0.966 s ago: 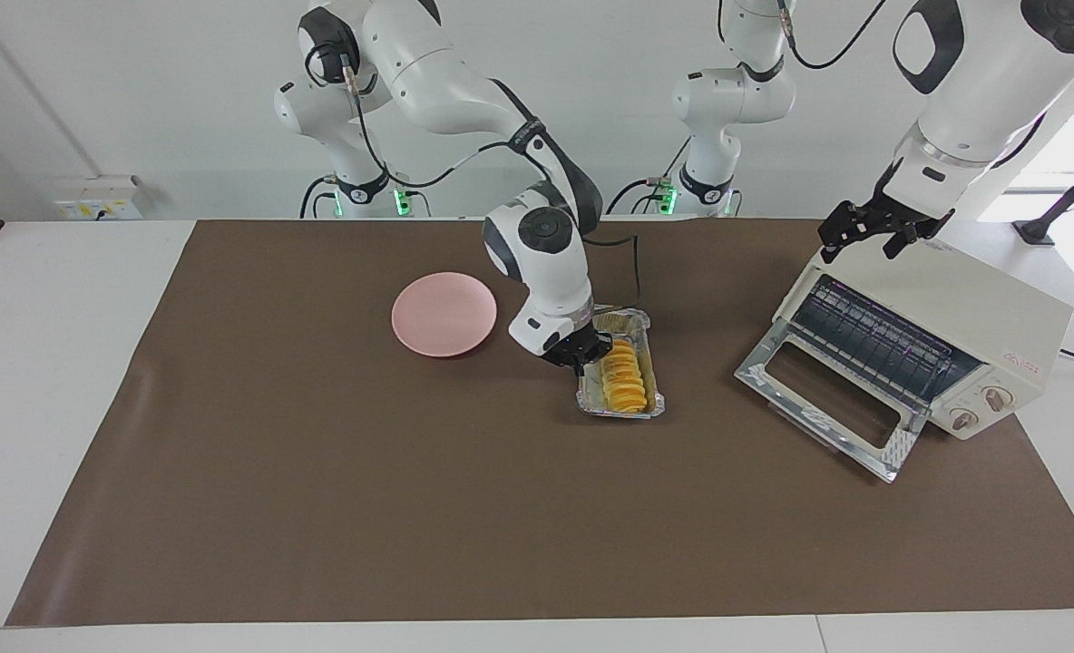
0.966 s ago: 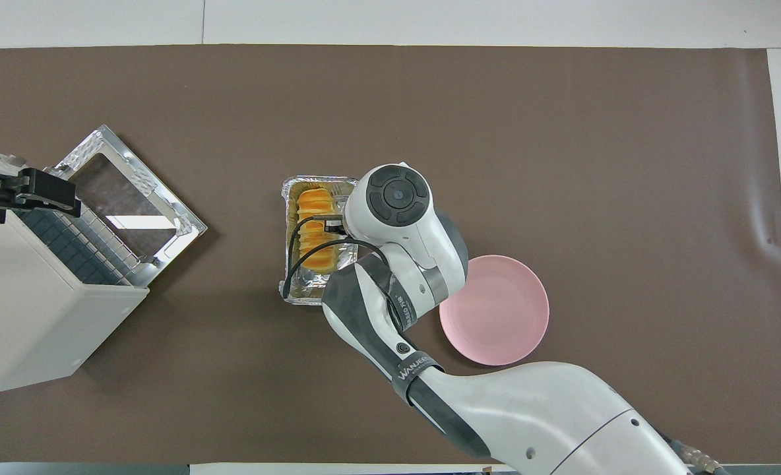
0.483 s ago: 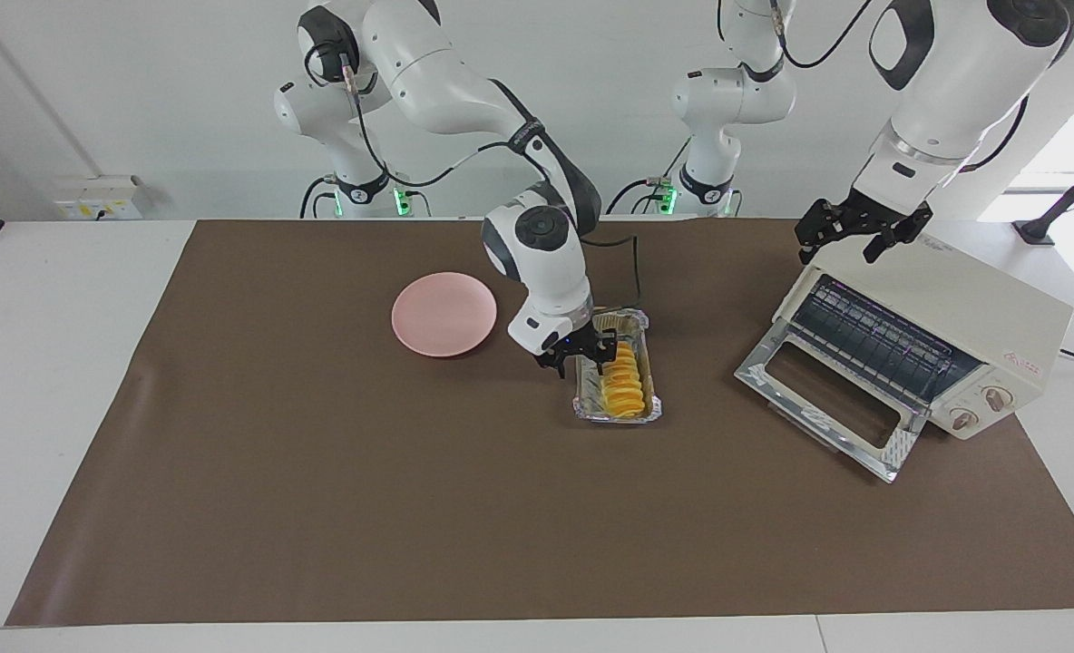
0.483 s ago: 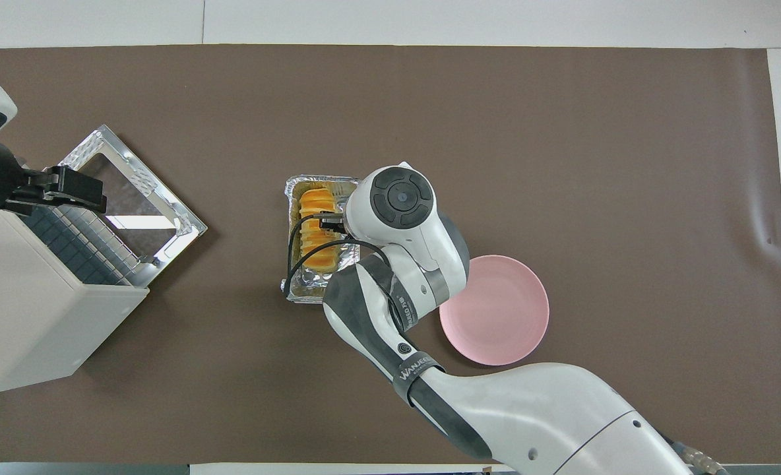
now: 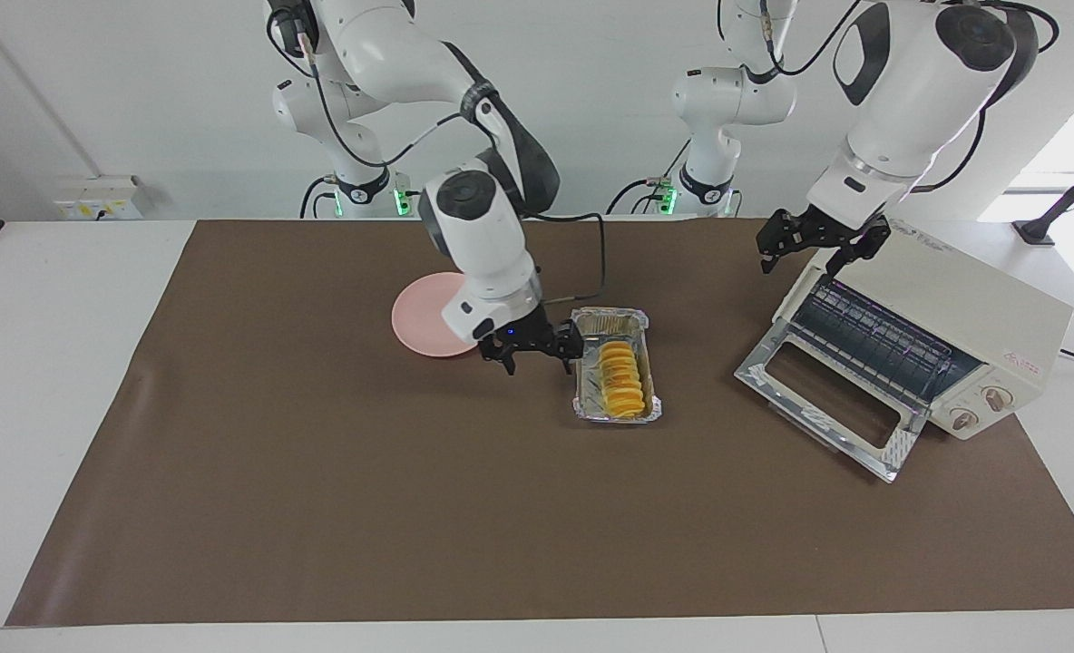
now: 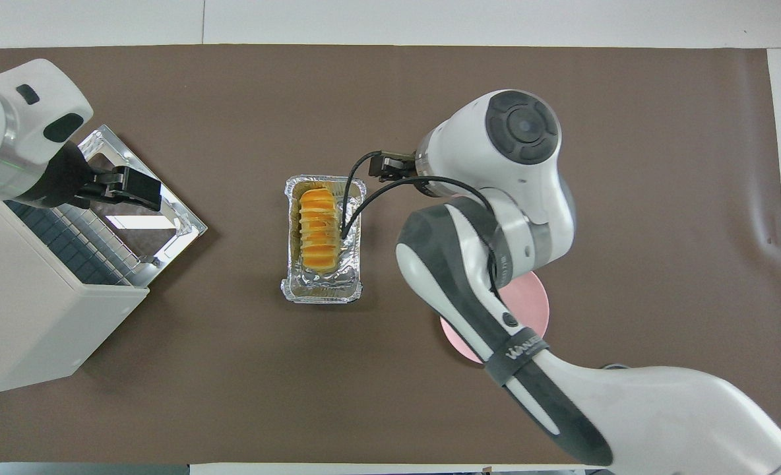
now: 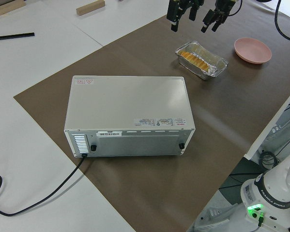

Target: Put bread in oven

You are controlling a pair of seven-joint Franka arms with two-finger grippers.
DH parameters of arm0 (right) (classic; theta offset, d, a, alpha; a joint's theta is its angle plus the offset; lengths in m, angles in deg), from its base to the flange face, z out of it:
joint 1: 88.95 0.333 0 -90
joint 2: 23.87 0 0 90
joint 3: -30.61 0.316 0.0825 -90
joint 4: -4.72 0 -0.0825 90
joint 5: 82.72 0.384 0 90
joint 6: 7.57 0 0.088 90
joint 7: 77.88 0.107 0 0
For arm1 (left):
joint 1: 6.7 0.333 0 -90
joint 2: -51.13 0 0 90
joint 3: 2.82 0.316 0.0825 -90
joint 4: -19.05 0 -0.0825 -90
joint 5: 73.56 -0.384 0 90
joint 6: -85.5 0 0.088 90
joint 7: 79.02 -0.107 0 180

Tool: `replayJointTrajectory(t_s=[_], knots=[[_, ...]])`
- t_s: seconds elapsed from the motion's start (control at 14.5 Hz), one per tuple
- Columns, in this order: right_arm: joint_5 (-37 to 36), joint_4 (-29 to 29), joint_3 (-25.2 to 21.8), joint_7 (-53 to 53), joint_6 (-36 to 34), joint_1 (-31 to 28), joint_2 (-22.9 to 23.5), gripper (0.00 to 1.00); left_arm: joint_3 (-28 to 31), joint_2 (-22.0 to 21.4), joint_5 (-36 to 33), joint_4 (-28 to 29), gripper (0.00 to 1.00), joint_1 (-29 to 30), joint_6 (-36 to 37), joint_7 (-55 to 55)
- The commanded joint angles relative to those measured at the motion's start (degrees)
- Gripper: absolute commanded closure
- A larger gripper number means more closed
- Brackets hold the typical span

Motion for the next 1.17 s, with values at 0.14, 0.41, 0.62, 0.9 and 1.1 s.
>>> replayJointTrajectory(t_s=[0.14, 0.41, 0.62, 0.9, 1.1], knots=[[0.43, 1.78, 0.63, -13.08, -10.8, -9.19, -6.99, 0.0, 0.82, 7.22, 0.21, 1.54, 0.0, -10.55, -9.15, 10.07], [-0.09, 1.78, 0.54, -24.14, -18.81, -16.83, -9.54, 0.0, 0.82, 10.04, 0.21, 7.32, 0.0, -17.06, -18.9, 16.31], [-7.64, 1.7, 0.54, -32.32, -24.0, -20.1, -12.09, 0.0, 0.82, 13.9, 0.12, 10.07, 0.0, -20.76, -26.65, 19.32], [-10.02, 1.87, 0.54, -37.25, -30.24, -23.0, -15.34, 0.0, 0.91, 18.57, -0.75, 9.01, 0.0, -25.42, -29.2, 23.0], [-13.27, 3.44, 0.63, -39.19, -31.48, -24.58, -18.24, 0.0, 0.91, 19.97, -0.93, 9.1, 0.0, -25.51, -31.05, 24.23]])
